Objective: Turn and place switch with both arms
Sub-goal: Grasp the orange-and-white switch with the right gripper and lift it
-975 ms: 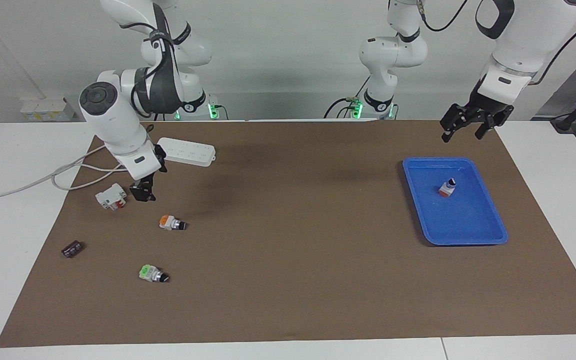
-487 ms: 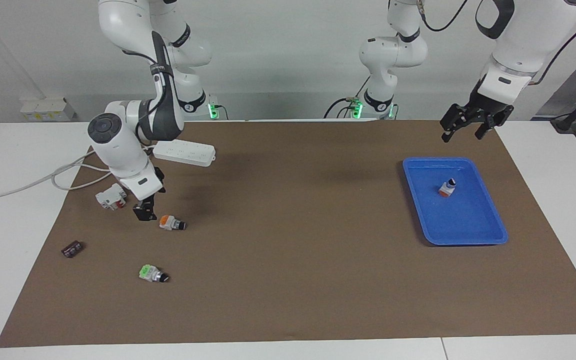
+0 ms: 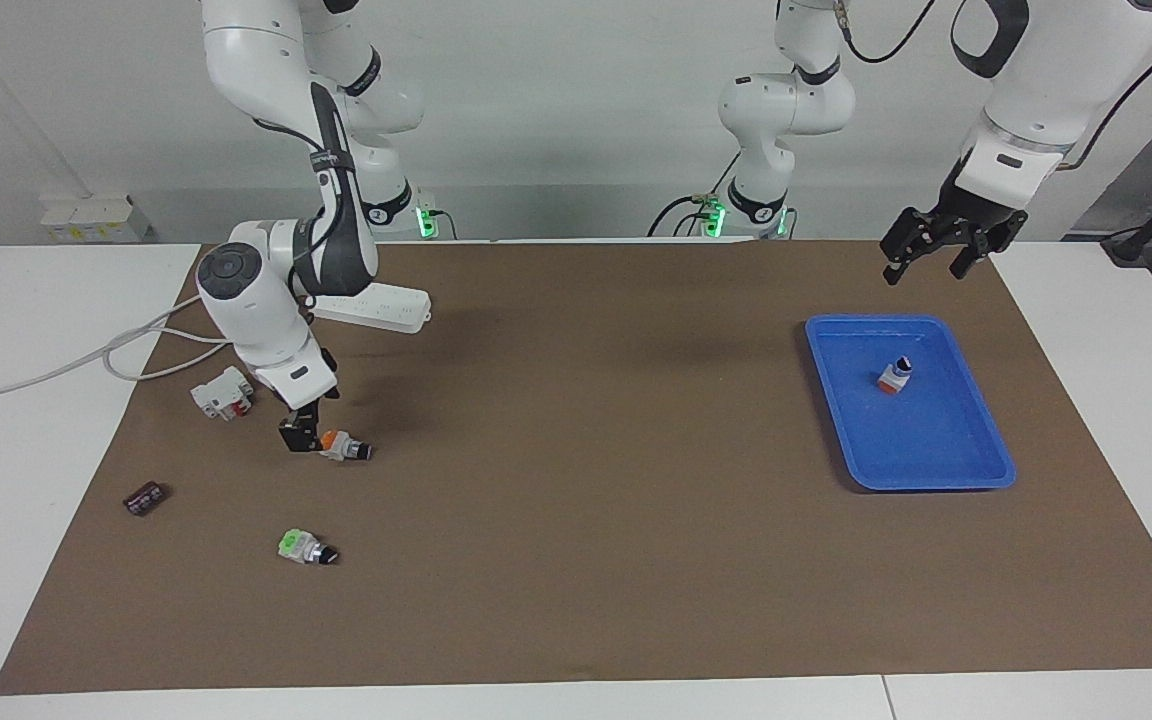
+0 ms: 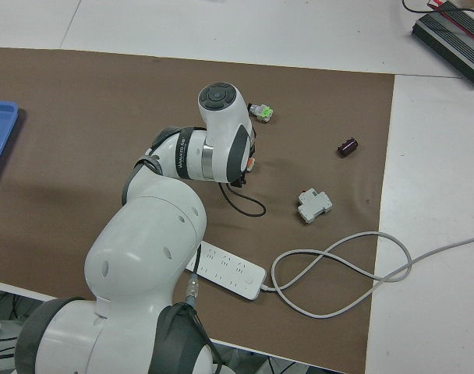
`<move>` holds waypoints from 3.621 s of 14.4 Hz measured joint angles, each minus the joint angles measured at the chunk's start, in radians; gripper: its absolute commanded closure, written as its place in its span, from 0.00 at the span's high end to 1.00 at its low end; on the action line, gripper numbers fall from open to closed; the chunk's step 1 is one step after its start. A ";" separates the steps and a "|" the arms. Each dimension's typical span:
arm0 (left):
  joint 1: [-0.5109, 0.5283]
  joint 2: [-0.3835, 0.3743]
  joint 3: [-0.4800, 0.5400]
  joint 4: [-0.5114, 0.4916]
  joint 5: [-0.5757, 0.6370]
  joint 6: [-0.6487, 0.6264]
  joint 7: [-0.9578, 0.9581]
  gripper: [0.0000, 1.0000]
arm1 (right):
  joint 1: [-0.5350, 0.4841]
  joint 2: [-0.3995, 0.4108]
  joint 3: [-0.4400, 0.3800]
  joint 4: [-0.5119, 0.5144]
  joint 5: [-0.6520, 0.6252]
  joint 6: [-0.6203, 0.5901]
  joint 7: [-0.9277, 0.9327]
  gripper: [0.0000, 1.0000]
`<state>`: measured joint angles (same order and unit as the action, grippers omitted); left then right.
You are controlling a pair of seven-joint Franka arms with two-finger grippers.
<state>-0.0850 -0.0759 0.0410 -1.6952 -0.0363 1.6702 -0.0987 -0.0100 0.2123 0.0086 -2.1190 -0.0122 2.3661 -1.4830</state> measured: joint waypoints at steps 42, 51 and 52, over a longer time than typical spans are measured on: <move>0.000 0.000 0.000 0.000 0.000 0.000 0.000 1.00 | -0.008 0.058 0.005 -0.053 0.007 0.187 -0.036 0.54; 0.000 0.000 0.000 0.000 0.000 0.000 0.000 1.00 | -0.007 0.058 0.011 -0.050 0.008 0.200 -0.090 0.00; 0.000 0.000 0.000 0.000 0.000 0.000 0.000 1.00 | -0.006 0.058 0.017 -0.050 0.008 0.200 -0.098 0.00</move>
<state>-0.0850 -0.0759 0.0410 -1.6952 -0.0363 1.6702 -0.0987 -0.0161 0.2699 0.0256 -2.1685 -0.0039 2.5661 -1.5812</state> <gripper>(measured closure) 0.000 0.559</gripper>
